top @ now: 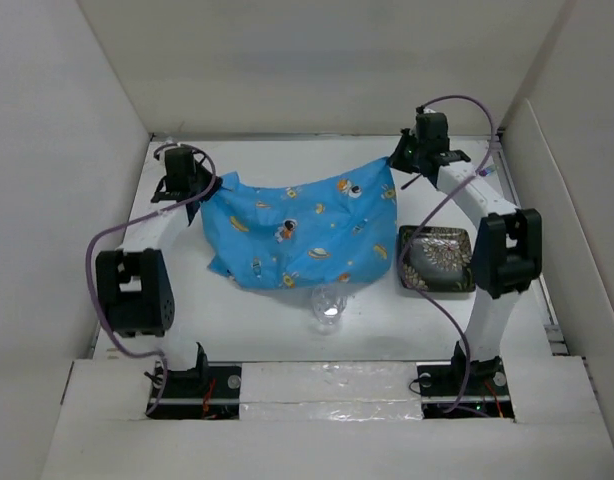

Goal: Set the dinner table for one person

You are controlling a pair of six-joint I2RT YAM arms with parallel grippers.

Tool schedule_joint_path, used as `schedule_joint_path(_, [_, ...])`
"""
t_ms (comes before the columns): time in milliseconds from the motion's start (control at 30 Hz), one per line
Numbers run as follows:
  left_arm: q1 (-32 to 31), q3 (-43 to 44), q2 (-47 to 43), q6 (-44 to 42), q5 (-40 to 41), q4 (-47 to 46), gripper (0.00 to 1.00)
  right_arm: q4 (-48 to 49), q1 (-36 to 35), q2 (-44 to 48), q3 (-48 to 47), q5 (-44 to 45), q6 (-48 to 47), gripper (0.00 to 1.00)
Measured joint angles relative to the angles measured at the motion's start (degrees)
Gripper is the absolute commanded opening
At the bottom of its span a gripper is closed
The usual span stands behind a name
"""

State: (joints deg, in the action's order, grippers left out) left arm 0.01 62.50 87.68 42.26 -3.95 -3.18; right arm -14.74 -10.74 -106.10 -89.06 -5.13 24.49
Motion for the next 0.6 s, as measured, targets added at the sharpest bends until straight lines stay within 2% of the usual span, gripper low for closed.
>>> schedule_joint_path(67, [0.15,2.97,7.08,-0.24,-0.26,-1.60,0.01,-0.22,0.55,-6.69,-5.44,-0.09,0.22,0.00])
schedule_joint_path(100, [0.22,4.55,10.27,-0.26,-0.31,-2.21,0.11,-0.70,0.66,-10.12,-9.27,-0.11,0.35,0.03])
schedule_joint_path(133, [0.39,6.03,12.92,-0.42,-0.61,-2.75,0.23,-1.40,0.66,-13.73,-13.66,-0.17,0.46,0.13])
schedule_joint_path(167, [0.55,7.48,15.39,-0.57,-0.85,-3.08,0.46,-1.62,0.68,-17.11,-18.18,-0.13,0.57,0.32])
schedule_joint_path(233, [0.98,10.32,19.04,-1.05,-1.18,-2.69,0.61,-3.02,0.66,-23.23,-27.32,0.17,0.81,0.41])
schedule_joint_path(267, [1.22,11.32,20.15,-1.27,-1.25,-2.67,0.73,-3.41,0.66,-25.70,-31.17,0.11,0.79,0.55])
schedule_joint_path(300, [1.29,11.87,20.57,-1.62,-1.18,-2.47,0.78,-3.93,0.66,-27.43,-34.12,0.13,0.94,0.61])
schedule_joint_path(367, [1.57,12.61,20.31,-2.27,-0.74,-1.79,0.81,-6.40,0.63,-29.46,-38.77,0.02,0.87,0.63])
schedule_joint_path(433, [1.60,13.29,19.19,-3.13,-0.20,-1.44,0.80,-7.89,0.52,-29.53,-40.72,-0.15,0.81,0.61])
schedule_joint_path(500, [1.60,13.25,16.55,-4.31,0.15,-0.11,0.75,-7.78,0.35,-25.88,-36.65,-0.09,0.68,0.34])
schedule_joint_path(533, [1.60,12.92,14.75,-4.79,0.20,0.50,0.74,-6.51,0.24,-22.38,-31.39,0.13,0.81,0.21])
schedule_joint_path(567, [1.60,12.17,12.68,-5.18,-0.09,0.74,0.72,-5.18,0.11,-17.55,-24.04,0.17,1.27,0.00])
schedule_joint_path(600, [1.53,10.69,10.16,-5.46,-0.48,0.70,0.70,-4.85,-0.17,-13.33,-18.29,0.11,1.51,0.00])
